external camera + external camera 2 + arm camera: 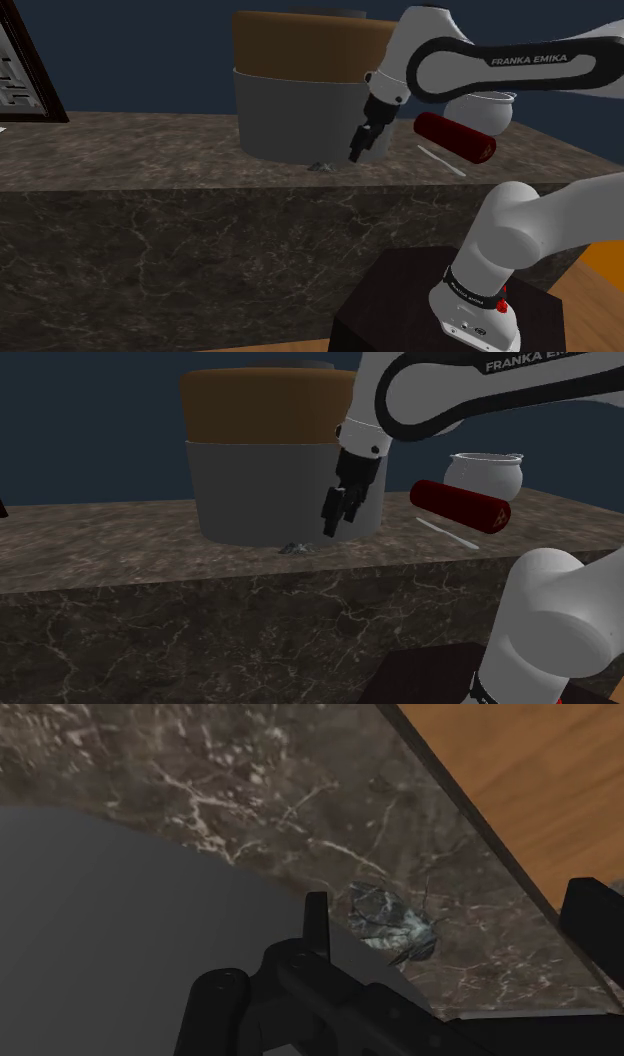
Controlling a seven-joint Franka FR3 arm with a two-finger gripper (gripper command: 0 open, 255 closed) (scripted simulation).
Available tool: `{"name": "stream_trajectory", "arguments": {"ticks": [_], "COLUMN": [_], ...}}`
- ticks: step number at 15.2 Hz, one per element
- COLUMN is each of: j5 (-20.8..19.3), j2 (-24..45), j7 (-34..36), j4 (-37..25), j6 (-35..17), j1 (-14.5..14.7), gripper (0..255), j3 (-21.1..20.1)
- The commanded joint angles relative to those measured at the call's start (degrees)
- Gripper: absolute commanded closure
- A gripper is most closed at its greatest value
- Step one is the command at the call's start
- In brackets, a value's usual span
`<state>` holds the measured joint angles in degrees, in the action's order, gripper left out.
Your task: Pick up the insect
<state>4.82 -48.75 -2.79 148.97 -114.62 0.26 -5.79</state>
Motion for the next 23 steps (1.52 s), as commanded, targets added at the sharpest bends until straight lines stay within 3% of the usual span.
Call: {"name": "stream_trajectory", "arguments": {"ticks": [1,5,14,15,23], "j5": [0.3,0.7,1.2,1.2,1.2], "j2": [0.8,5.5,7.9,8.0,8.2], "j7": [0.8,2.0,2.1,2.1,2.5], "j4": [3.3,7.4,11.9,11.9,11.8], "j6": [-8.3,-23.6,-30.5,-30.6,-30.7], "j1": [-0.2,-1.1,-0.9,-0.9,-0.8], "gripper": [0,0,0,255,255], "j3": [-0.8,-2.3,-2.8,-2.9,-3.2]}}
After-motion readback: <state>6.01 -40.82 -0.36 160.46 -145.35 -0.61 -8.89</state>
